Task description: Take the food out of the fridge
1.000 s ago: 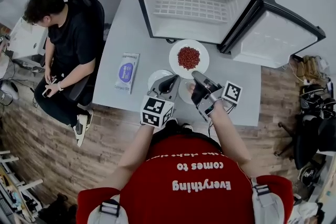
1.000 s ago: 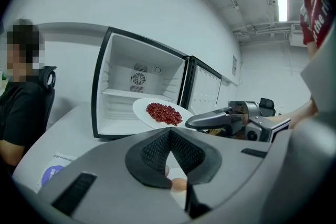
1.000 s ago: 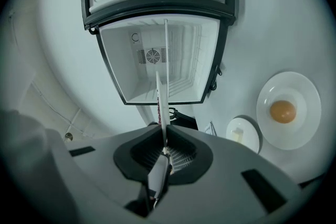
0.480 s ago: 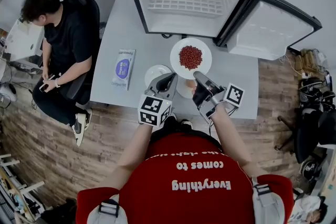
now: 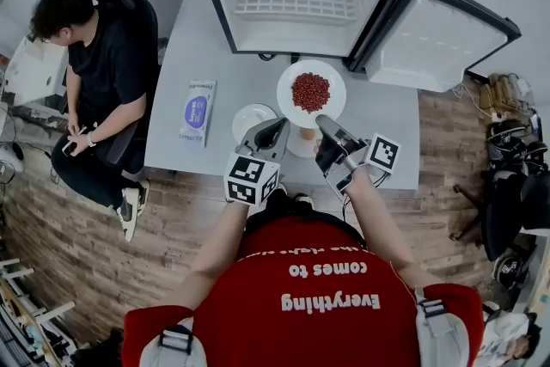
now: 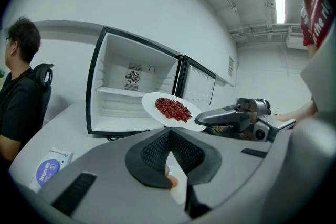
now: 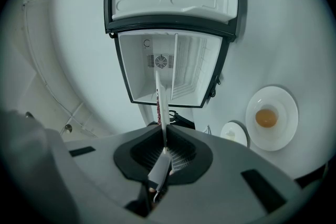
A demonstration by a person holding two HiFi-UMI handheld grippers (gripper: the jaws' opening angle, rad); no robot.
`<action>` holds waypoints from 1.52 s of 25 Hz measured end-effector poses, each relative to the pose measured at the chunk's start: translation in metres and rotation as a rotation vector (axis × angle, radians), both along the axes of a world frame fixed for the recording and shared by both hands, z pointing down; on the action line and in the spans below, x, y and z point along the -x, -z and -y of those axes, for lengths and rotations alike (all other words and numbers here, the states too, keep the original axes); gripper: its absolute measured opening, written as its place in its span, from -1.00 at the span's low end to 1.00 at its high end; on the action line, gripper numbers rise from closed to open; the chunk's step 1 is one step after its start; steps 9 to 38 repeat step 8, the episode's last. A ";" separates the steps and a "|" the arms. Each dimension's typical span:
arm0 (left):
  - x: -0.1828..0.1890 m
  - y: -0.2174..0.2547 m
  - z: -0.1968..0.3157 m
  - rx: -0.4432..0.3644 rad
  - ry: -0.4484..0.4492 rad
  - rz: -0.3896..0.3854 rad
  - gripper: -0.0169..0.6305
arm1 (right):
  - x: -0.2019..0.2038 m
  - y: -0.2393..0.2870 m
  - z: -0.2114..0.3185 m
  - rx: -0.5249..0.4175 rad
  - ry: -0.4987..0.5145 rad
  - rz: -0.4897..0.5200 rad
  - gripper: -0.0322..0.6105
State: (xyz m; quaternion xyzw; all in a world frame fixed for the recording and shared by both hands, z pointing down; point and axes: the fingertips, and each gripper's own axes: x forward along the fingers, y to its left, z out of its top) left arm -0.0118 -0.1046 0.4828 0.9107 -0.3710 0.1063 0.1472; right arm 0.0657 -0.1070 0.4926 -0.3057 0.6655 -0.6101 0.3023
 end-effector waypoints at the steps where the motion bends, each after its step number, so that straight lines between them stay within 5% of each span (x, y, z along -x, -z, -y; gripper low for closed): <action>1: -0.001 0.000 0.001 0.000 -0.002 -0.001 -0.95 | -0.002 0.001 0.001 -0.002 -0.002 -0.004 -0.82; 38: -0.011 0.000 0.004 0.000 -0.015 -0.002 -0.95 | -0.011 0.002 0.003 -0.010 -0.010 -0.019 -0.82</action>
